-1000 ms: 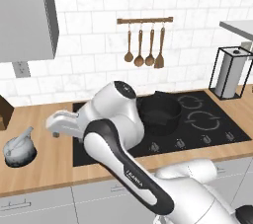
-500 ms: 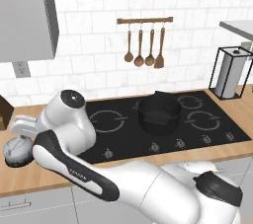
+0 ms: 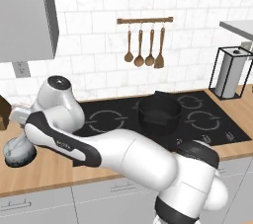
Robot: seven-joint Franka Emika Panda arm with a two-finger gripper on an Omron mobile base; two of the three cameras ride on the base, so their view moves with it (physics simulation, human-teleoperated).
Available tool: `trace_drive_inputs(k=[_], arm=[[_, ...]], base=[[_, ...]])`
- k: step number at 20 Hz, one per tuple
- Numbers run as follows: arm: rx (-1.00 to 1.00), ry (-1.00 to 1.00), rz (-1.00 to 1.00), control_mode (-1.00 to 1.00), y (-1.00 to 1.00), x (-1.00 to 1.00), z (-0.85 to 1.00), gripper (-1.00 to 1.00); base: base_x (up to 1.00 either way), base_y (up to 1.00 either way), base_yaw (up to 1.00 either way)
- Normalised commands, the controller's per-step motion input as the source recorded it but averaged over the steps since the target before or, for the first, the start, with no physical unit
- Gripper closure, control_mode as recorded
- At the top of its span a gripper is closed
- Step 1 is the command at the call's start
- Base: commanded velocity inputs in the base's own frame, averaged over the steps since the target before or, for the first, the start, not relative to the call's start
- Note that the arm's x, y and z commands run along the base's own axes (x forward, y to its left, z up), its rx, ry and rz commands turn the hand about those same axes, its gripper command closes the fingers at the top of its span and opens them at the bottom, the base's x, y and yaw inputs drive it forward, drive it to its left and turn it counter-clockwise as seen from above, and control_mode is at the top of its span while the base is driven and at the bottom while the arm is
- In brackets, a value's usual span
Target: Pick the kettle from the counter and place it on a stove burner. Then turn the burner on.
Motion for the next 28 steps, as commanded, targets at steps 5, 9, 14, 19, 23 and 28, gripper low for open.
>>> trace_drive_inputs(k=[5,9,14,19,23,28], arm=[[0.01,0.0,-0.05,-1.0,0.01,0.29,-0.31,-1.0],[-0.01,0.0,0.0,-1.0,0.13,0.11,-0.08,-1.0],[0.0,0.0,-0.01,-1.0,0.23,0.13,-0.37,-1.0],[0.0,0.0,-0.01,-1.0,0.26,0.09,-0.15,-1.0],[-0.05,0.0,-0.01,-1.0,0.36,0.11,-0.08,-1.0],[-0.06,0.01,-0.03,-1.0,0.36,0.19,-0.14,-1.0]], base=[[0.0,0.0,0.0],[0.0,0.0,0.0],[0.0,0.0,0.0],[0.0,0.0,0.0],[0.0,0.0,0.0],[0.0,0.0,0.0]])
